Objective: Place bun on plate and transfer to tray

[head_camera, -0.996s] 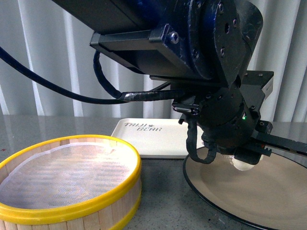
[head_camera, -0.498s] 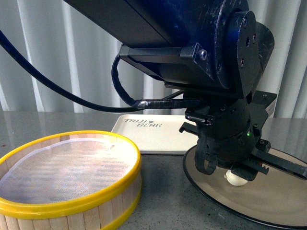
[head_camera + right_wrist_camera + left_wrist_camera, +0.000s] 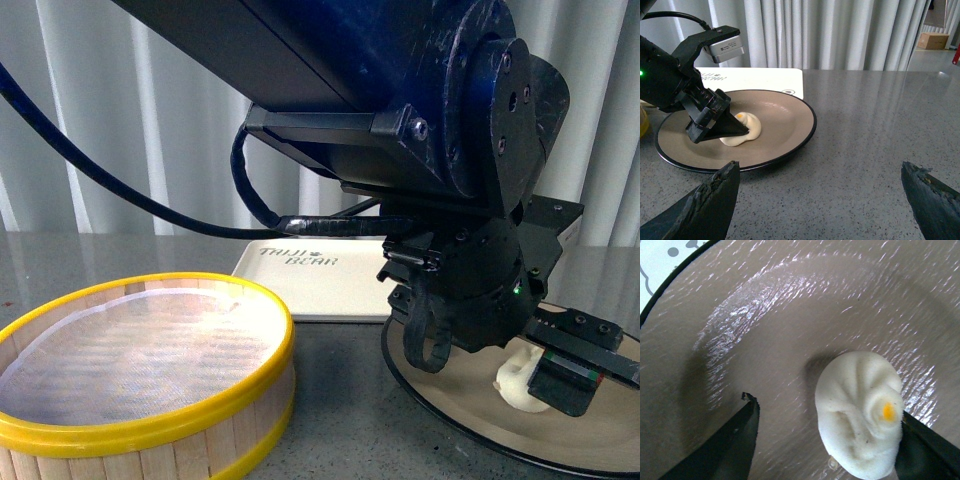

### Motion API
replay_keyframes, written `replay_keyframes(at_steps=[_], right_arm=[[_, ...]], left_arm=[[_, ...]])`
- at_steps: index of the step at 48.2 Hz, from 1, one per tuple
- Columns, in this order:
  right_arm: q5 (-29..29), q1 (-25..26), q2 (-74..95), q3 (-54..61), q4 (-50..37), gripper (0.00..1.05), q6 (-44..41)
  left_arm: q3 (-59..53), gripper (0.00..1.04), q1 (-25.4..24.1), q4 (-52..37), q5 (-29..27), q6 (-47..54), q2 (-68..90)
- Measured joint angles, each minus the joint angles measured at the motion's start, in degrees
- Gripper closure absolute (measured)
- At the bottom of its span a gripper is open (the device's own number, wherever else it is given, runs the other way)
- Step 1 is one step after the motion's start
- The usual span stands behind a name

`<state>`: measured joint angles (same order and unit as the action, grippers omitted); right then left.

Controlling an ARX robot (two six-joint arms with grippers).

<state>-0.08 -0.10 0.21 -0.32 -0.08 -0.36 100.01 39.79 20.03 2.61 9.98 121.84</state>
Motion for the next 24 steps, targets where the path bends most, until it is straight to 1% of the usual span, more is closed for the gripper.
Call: replay_keyframes(at_steps=[2, 3, 7, 11, 24], right_arm=[[0.0, 0.0, 0.0, 0.0, 0.0, 0.09, 0.0], [0.0, 0.0, 0.0, 0.0, 0.0, 0.09, 0.0], [0.0, 0.0, 0.0, 0.0, 0.0, 0.09, 0.0], [0.0, 0.0, 0.0, 0.0, 0.0, 0.09, 0.0], [0.0, 0.0, 0.0, 0.0, 0.0, 0.09, 0.0]], left_arm=[[0.0, 0.26, 0.0, 0.0, 0.0, 0.0, 0.0], [0.0, 0.20, 0.0, 0.0, 0.0, 0.0, 0.0], [0.0, 0.05, 0.1, 0.0, 0.1, 0.1, 0.0], [0.0, 0.07, 0.1, 0.0, 0.2, 0.0, 0.0], [1.1, 0.07, -0.1, 0.0, 0.2, -0.6, 0.0]])
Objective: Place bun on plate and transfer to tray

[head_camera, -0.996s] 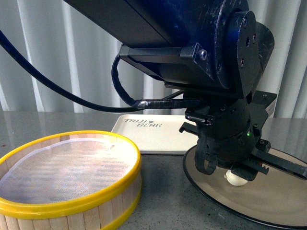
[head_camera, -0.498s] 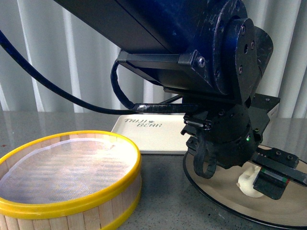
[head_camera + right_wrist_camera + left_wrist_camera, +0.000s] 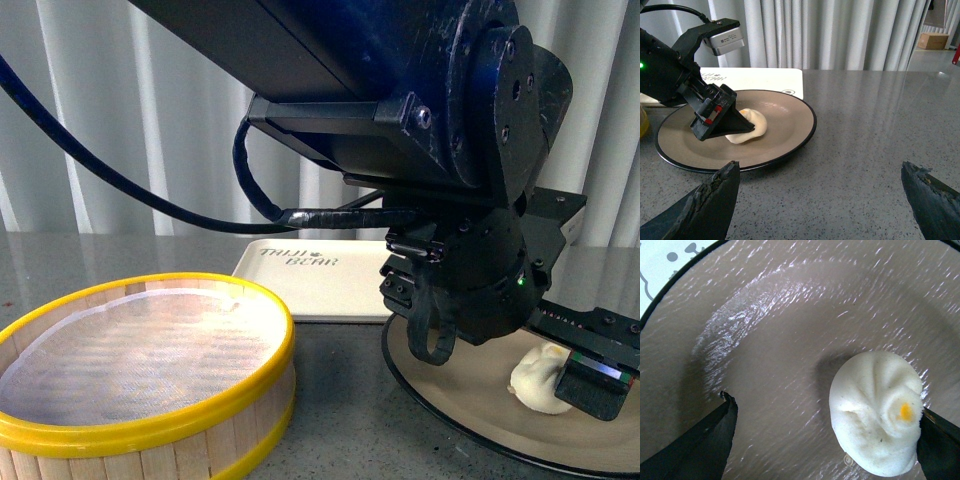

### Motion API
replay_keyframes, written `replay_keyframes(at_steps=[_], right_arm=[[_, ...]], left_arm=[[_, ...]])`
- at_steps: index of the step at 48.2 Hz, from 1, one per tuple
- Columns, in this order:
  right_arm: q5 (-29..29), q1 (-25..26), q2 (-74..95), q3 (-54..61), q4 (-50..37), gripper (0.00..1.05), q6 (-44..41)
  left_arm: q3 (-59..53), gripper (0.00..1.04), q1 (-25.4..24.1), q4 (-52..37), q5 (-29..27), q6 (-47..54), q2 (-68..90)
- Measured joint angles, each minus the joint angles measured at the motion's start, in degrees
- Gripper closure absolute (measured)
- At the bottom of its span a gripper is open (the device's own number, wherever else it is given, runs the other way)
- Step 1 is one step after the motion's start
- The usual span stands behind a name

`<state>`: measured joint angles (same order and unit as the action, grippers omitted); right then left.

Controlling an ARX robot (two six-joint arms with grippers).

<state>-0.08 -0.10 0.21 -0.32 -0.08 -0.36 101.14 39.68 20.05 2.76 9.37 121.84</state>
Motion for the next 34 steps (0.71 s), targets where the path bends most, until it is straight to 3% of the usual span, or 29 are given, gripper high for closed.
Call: replay_keyframes(at_steps=[24, 34], right_arm=[[0.0, 0.0, 0.0, 0.0, 0.0, 0.09, 0.0], [0.0, 0.0, 0.0, 0.0, 0.0, 0.09, 0.0]], left_arm=[[1.1, 0.07, -1.8, -0.6, 2.7, -3.0, -1.0], [1.5, 0.07, -8.0, -6.9, 8.2, -11.9, -7.4]])
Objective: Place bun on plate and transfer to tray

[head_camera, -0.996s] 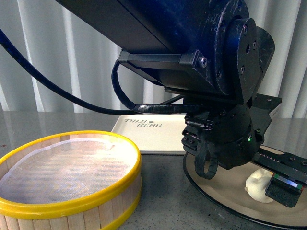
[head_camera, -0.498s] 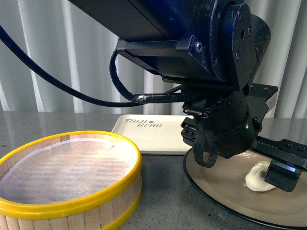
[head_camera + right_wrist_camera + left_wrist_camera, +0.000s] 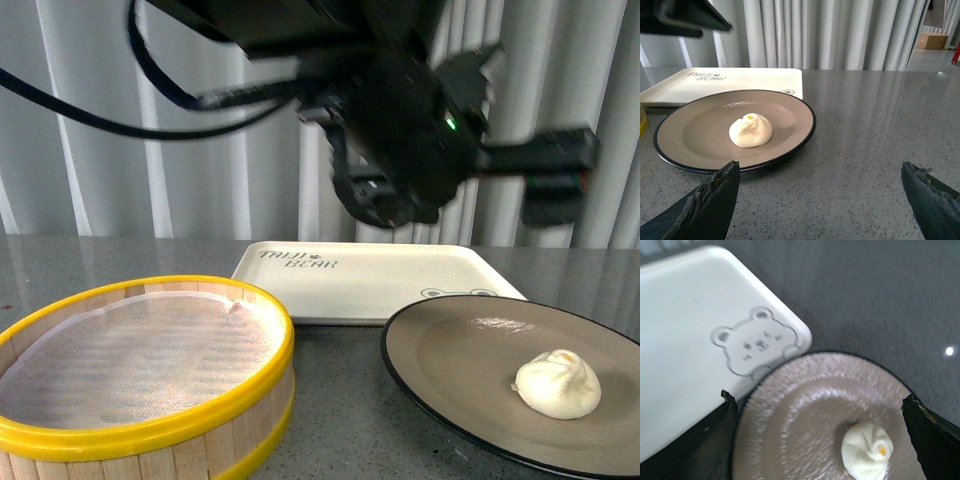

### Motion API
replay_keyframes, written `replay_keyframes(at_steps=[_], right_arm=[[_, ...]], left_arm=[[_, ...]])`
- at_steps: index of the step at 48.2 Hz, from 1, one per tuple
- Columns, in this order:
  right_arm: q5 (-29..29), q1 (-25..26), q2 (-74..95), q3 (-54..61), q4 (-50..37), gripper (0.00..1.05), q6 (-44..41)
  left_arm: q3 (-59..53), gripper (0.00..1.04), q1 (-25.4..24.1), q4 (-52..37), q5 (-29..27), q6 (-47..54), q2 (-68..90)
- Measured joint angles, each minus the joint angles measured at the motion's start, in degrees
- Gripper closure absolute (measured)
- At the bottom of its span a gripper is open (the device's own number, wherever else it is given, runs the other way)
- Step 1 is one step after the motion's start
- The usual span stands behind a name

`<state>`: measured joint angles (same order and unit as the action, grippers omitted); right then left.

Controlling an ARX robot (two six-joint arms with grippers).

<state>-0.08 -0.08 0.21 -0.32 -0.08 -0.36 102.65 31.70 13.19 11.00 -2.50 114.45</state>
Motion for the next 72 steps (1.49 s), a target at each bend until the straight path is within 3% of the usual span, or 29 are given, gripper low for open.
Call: replay_keyframes(at_steps=[6, 12, 16, 27, 35, 39, 44, 52, 66, 72], right_arm=[[0.0, 0.0, 0.0, 0.0, 0.0, 0.09, 0.0], [0.0, 0.0, 0.0, 0.0, 0.0, 0.09, 0.0], [0.0, 0.0, 0.0, 0.0, 0.0, 0.09, 0.0], [0.0, 0.0, 0.0, 0.0, 0.0, 0.09, 0.0], [0.0, 0.0, 0.0, 0.0, 0.0, 0.09, 0.0], [0.0, 0.0, 0.0, 0.0, 0.0, 0.09, 0.0], [0.0, 0.0, 0.0, 0.0, 0.0, 0.09, 0.0], [0.0, 0.0, 0.0, 0.0, 0.0, 0.09, 0.0], [0.0, 0.0, 0.0, 0.0, 0.0, 0.09, 0.0], [0.0, 0.0, 0.0, 0.0, 0.0, 0.09, 0.0]], left_arm=[[0.7, 0.07, -7.3, -1.2, -2.3, -8.7, -4.5], [-1.5, 0.07, -16.0, -0.9, -13.2, -20.5, -7.3], [-5.0, 0.07, -19.8, 1.6, -19.9, -23.0, -8.6], [-6.1, 0.07, -20.6, 1.8, -20.1, -24.2, -8.7], [-25.9, 0.31, -20.5, -29.4, -20.4, -8.4, -17.1], [-41.7, 0.51, -22.4, -44.1, -19.6, -1.6, -25.2], [-56.0, 0.74, -24.8, -51.3, -18.7, 0.8, -31.7], [-68.1, 1.01, -25.7, -55.7, -16.6, 1.5, -36.9], [-83.1, 1.01, -28.0, -59.8, -14.9, 2.1, -47.7], [-88.0, 1.01, -30.9, -59.9, -11.2, 2.1, -52.5]])
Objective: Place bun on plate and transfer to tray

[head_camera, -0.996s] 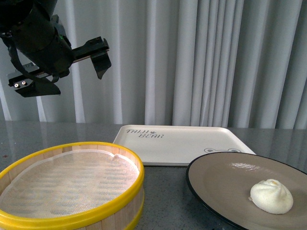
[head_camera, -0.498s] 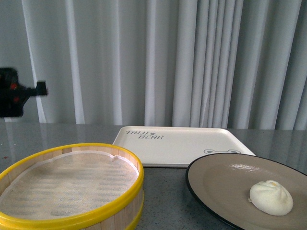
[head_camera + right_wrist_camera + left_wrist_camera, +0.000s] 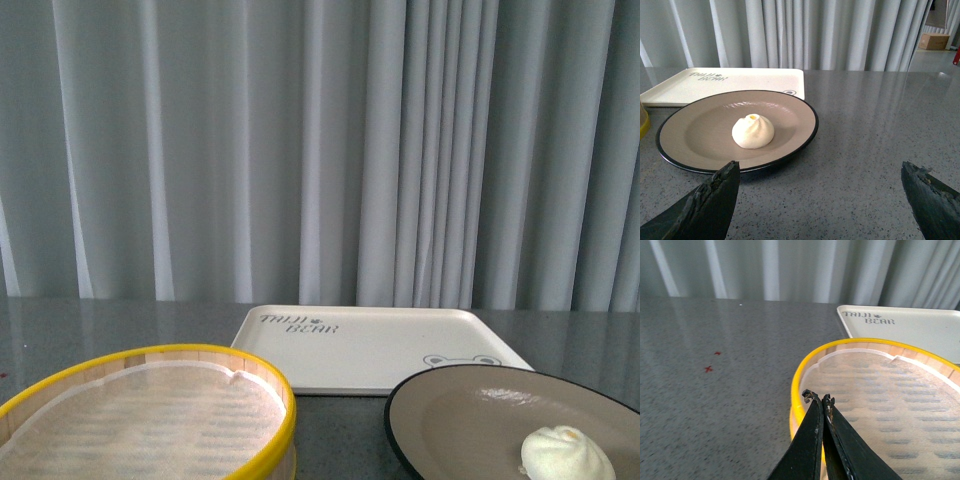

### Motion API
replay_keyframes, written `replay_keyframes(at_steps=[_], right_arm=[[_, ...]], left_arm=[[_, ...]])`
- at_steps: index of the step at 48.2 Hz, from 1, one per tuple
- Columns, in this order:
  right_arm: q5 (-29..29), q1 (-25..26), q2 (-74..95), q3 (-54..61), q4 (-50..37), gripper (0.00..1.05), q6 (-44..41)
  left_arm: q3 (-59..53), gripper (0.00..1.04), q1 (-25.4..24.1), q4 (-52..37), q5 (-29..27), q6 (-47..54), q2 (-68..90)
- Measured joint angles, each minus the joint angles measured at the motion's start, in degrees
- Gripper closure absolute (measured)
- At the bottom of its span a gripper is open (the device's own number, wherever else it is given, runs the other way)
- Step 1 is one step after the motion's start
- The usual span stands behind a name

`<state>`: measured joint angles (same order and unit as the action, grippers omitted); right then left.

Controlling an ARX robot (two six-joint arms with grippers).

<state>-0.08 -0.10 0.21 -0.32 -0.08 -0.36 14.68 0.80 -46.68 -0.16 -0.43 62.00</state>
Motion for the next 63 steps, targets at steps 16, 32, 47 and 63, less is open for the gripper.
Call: replay_keyframes(at_steps=[16, 32, 47, 63], right_arm=[[0.0, 0.0, 0.0, 0.0, 0.0, 0.09, 0.0], [0.0, 0.0, 0.0, 0.0, 0.0, 0.09, 0.0], [0.0, 0.0, 0.0, 0.0, 0.0, 0.09, 0.0], [0.0, 0.0, 0.0, 0.0, 0.0, 0.09, 0.0]], left_arm=[[-7.7, 1.01, -0.7, 3.6, 0.1, 0.0, -11.6], [-13.1, 1.01, -0.7, 8.0, 0.1, 0.0, -22.1], [-13.2, 1.01, -0.7, 16.6, 0.2, 0.0, -31.6], [-13.2, 1.01, -0.7, 26.8, 0.2, 0.0, -42.4]])
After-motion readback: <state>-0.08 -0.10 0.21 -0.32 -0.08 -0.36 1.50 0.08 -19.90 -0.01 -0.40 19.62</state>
